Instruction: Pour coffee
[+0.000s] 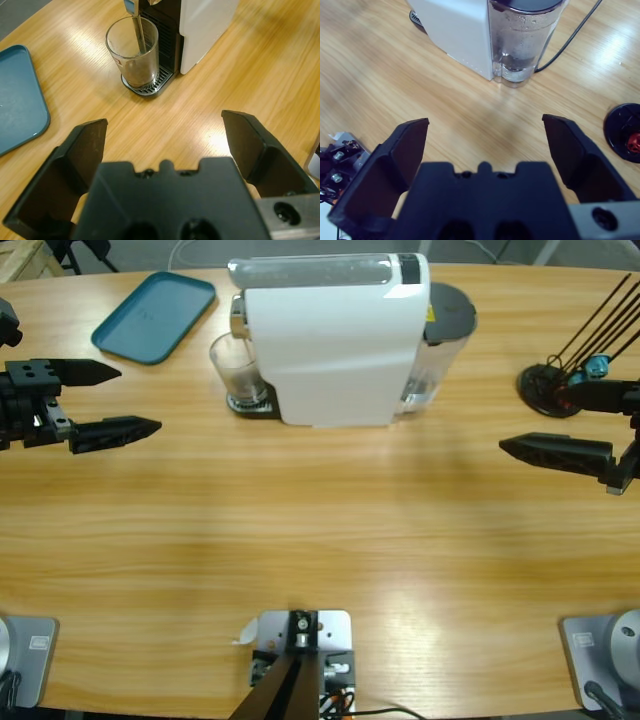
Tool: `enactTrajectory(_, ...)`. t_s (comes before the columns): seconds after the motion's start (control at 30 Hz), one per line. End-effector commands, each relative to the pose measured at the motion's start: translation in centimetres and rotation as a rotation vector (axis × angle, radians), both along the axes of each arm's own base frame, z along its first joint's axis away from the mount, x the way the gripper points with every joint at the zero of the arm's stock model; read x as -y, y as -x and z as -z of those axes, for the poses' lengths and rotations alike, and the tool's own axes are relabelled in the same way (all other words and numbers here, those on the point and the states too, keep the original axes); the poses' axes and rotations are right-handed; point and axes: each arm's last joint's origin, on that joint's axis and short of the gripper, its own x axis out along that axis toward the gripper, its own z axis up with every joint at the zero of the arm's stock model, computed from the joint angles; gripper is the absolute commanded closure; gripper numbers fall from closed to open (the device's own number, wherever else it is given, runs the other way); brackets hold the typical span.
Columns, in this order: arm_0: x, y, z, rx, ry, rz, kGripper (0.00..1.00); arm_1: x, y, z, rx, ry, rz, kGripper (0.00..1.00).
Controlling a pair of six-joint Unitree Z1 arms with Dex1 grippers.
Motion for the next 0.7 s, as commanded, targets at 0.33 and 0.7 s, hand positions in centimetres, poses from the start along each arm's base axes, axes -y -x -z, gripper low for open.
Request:
enactTrajectory(0.33, 0.1, -0.32, -0.52, 0.035, -0.001, -0.008, 0.0, 0.52, 0.21, 1.05, -0.02, 0.02, 0.045, 0.0)
enactTrajectory(0.7, -0.01, -0.25, -0.37, 0.03, -0.004, -0.011, 0.0, 0.52, 0.2, 1.06, -0.02, 0.02, 0.045, 0.0)
